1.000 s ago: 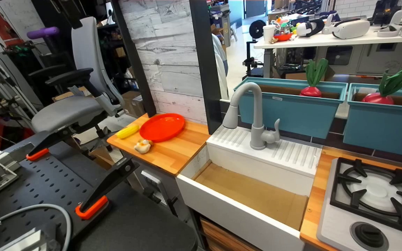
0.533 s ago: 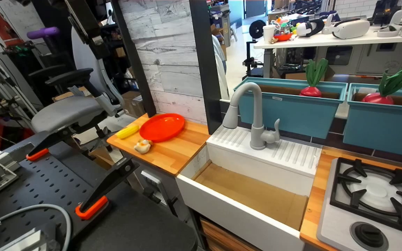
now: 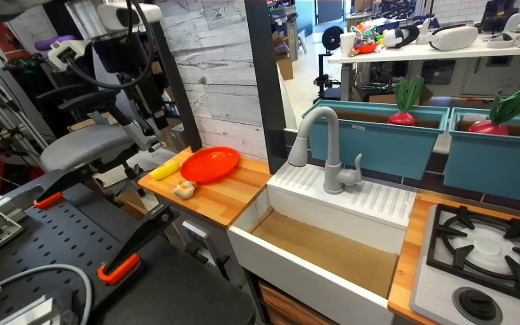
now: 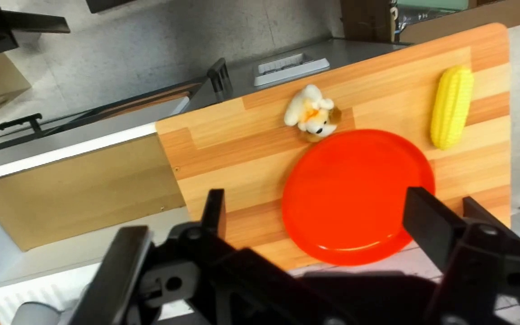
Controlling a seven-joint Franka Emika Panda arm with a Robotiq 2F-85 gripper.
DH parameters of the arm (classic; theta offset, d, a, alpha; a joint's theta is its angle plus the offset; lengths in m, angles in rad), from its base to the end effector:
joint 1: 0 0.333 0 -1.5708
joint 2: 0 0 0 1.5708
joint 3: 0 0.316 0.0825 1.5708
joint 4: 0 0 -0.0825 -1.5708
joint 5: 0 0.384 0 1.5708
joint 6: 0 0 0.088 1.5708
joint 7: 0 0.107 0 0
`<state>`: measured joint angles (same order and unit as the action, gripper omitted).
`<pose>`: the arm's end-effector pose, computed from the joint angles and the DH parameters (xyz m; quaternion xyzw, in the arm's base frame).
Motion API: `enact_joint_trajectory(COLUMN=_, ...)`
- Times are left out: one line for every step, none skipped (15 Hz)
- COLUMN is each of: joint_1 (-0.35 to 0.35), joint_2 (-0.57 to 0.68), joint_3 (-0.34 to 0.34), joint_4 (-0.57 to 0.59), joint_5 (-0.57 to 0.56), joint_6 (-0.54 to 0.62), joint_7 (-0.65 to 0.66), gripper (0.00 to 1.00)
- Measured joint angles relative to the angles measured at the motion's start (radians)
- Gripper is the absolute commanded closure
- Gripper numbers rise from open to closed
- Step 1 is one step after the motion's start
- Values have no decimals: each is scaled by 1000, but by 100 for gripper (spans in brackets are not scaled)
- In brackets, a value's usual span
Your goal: Pick the stuffed animal and put it on the plate
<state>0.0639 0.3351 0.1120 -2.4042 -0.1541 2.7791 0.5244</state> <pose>0.4908 0.0967 0.1810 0.9941 -0.1060 0.0244 0.0023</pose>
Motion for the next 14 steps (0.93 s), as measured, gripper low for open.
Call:
enact_joint_trajectory(joint_1=0, joint_2=34, joint_3=7, joint_4=8, joint_5=50, joint_6=20, joint_7=-59, gripper=0)
enact_joint_trajectory(joint_1=0, joint_2=68, joint_3=16, joint_4=19, joint_5=97, joint_6=31, joint_7=-116, gripper=0)
enact_joint_trajectory(joint_1=0, joint_2=102, joint_3=26, joint_4=32, joint_5=136, joint_6=32, joint_7=-164, gripper=0)
enact_joint_trajectory(joint_1=0, joint_2=133, joint_3=34, joint_4=46, joint_5=162, joint_6=32, joint_7=-199, gripper=0)
enact_joint_trajectory(joint_1=2, joint_2=165, joint_3=38, joint_4=60, joint_5=178, joint_6=32, joint_7=-222, gripper=0)
enact_joint_trajectory(joint_1=4, joint_2=196, joint_3=38, joint_4=76, joint_5=186, joint_6=30, joint_7=-238, gripper=0)
enact_joint_trajectory(joint_1=5, joint_2=227, joint_3=37, joint_4=94, joint_5=189, joint_6=29, joint_7=-248, gripper=0)
enact_joint_trajectory(joint_1=6, joint_2=256, joint_3=35, joint_4=111, joint_5=190, joint_6=29, joint_7=-253, gripper=0)
enact_joint_trajectory(joint_1=7, joint_2=281, joint_3=32, joint_4=128, joint_5=190, joint_6=27, joint_7=-256, gripper=0)
enact_joint_trajectory(joint_1=11, joint_2=307, joint_3=26, joint_4=145, joint_5=190, joint_6=24, joint_7=-257, gripper=0)
enact_joint_trajectory(joint_1=16, joint_2=330, joint_3=19, joint_4=161, joint_5=190, joint_6=20, joint_7=-258, gripper=0)
enact_joint_trajectory(joint_1=24, joint_2=354, joint_3=10, joint_4=178, joint_5=190, joint_6=11, joint_7=-258, gripper=0)
enact_joint_trajectory(joint_1=34, joint_2=374, joint_3=0, joint_4=193, joint_5=190, joint_6=-1, joint_7=-258, gripper=0)
enact_joint_trajectory(joint_1=45, joint_2=394, joint_3=-11, joint_4=207, joint_5=190, joint_6=-11, joint_7=-258, gripper=0)
